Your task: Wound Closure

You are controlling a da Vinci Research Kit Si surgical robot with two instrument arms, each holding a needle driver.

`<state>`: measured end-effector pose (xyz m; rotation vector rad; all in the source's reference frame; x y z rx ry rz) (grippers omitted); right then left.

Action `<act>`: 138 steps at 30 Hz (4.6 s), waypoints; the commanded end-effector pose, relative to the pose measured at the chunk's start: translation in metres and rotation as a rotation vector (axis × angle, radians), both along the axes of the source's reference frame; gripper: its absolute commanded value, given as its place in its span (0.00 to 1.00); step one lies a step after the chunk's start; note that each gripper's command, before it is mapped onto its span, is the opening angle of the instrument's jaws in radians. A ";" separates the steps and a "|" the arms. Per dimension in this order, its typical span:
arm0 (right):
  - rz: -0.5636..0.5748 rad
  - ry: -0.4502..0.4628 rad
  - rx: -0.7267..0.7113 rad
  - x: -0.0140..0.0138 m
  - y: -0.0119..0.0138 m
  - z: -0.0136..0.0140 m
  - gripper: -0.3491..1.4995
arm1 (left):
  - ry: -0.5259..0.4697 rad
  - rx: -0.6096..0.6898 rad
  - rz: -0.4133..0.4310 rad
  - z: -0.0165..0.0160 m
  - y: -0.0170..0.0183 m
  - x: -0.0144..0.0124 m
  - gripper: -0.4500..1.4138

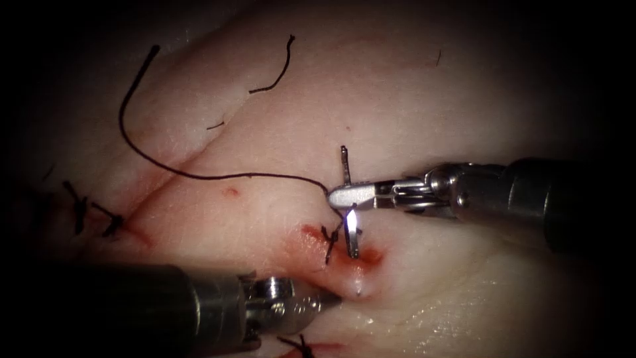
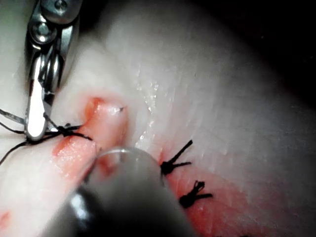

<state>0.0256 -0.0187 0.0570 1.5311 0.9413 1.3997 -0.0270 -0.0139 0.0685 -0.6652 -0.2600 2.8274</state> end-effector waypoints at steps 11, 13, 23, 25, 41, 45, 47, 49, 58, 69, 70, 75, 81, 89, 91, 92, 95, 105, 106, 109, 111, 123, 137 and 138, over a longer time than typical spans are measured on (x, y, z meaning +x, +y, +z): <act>-0.034 0.012 0.046 0.0004 -0.0012 -0.0022 0.00 | 0.003 -0.004 -0.001 0.0006 0.0001 -0.0004 0.19; -0.038 0.016 0.046 0.0002 -0.0015 -0.0025 0.00 | 0.003 -0.004 -0.001 0.0006 0.0001 -0.0004 0.19; 0.025 0.017 0.002 0.0001 -0.0014 -0.0031 0.00 | 0.007 -0.004 -0.007 0.0005 0.0001 -0.0003 0.21; 0.113 0.056 -0.095 0.0000 -0.0002 -0.0025 0.22 | 0.006 -0.001 -0.007 0.0002 0.0002 -0.0002 0.21; 0.263 0.035 -0.350 -0.0038 0.0084 0.0015 0.92 | -0.217 -0.208 0.025 -0.0052 0.0014 -0.0009 0.37; 0.263 0.038 -0.335 -0.0057 0.0100 0.0015 0.90 | -0.265 -0.292 0.037 -0.0054 0.0021 -0.0010 0.41; 0.259 0.042 -0.335 -0.0061 0.0100 0.0016 0.90 | -0.275 -0.315 0.043 -0.0056 0.0023 -0.0012 0.41; 0.254 0.042 -0.337 -0.0063 0.0099 0.0017 0.89 | -0.280 -0.320 0.050 -0.0059 0.0023 -0.0014 0.41; 0.250 0.037 -0.349 -0.0067 0.0103 0.0033 0.88 | -0.329 -0.366 0.101 -0.0073 0.0017 -0.0032 0.45; 0.244 0.030 -0.344 -0.0067 0.0090 0.0049 0.86 | -0.343 -0.396 0.112 -0.0063 0.0025 -0.0048 0.49; 0.244 0.031 -0.344 -0.0067 0.0089 0.0048 0.85 | -0.344 -0.398 0.114 -0.0060 0.0025 -0.0047 0.47; 0.244 0.032 -0.341 -0.0067 0.0089 0.0046 0.82 | -0.365 -0.394 0.118 -0.0051 0.0023 -0.0041 0.02; 0.241 0.033 -0.352 -0.0073 0.0090 0.0046 0.76 | -0.537 -0.311 0.090 -0.0059 0.0018 -0.0041 0.00; 0.244 0.038 -0.493 -0.0083 0.0088 0.0045 0.54 | -0.758 -0.091 -0.020 -0.0095 0.0008 -0.0051 0.00; 0.250 0.038 -0.564 -0.0084 0.0087 0.0045 0.54 | -0.808 -0.017 -0.062 -0.0105 0.0007 -0.0052 0.00; 0.247 0.034 -0.611 -0.0084 0.0087 0.0045 0.54 | -0.826 0.018 -0.082 -0.0109 0.0007 -0.0052 0.00; 0.238 0.022 -0.809 -0.0084 0.0087 0.0045 0.53 | -0.885 0.155 -0.126 -0.0123 0.0001 -0.0052 0.00; 0.162 0.032 -1.130 -0.0089 0.0080 0.0041 0.25 | -0.991 0.431 -0.250 -0.0148 -0.0012 -0.0047 0.00; 0.162 0.033 -1.130 -0.0089 0.0079 0.0040 0.25 | -1.003 0.443 -0.256 -0.0150 -0.0012 -0.0046 0.00; 0.161 0.035 -1.130 -0.0088 0.0075 0.0037 0.22 | -1.019 0.471 -0.259 -0.0158 -0.0010 -0.0043 0.00; 0.157 0.038 -1.130 -0.0088 0.0072 0.0035 0.21 | -1.033 0.481 -0.262 -0.0165 -0.0011 -0.0041 0.00; 0.043 0.054 -1.318 -0.0080 0.0056 0.0019 0.35 | -0.931 0.082 -0.127 -0.0222 -0.0007 -0.0029 0.00; 0.000 -0.031 -1.462 -0.0063 0.0053 -0.0011 0.30 | -0.648 -0.331 0.002 -0.0264 -0.0019 0.0005 0.00; 0.001 -0.037 -1.466 -0.0062 0.0054 -0.0011 0.30 | -0.640 -0.345 0.010 -0.0267 -0.0021 0.0006 0.00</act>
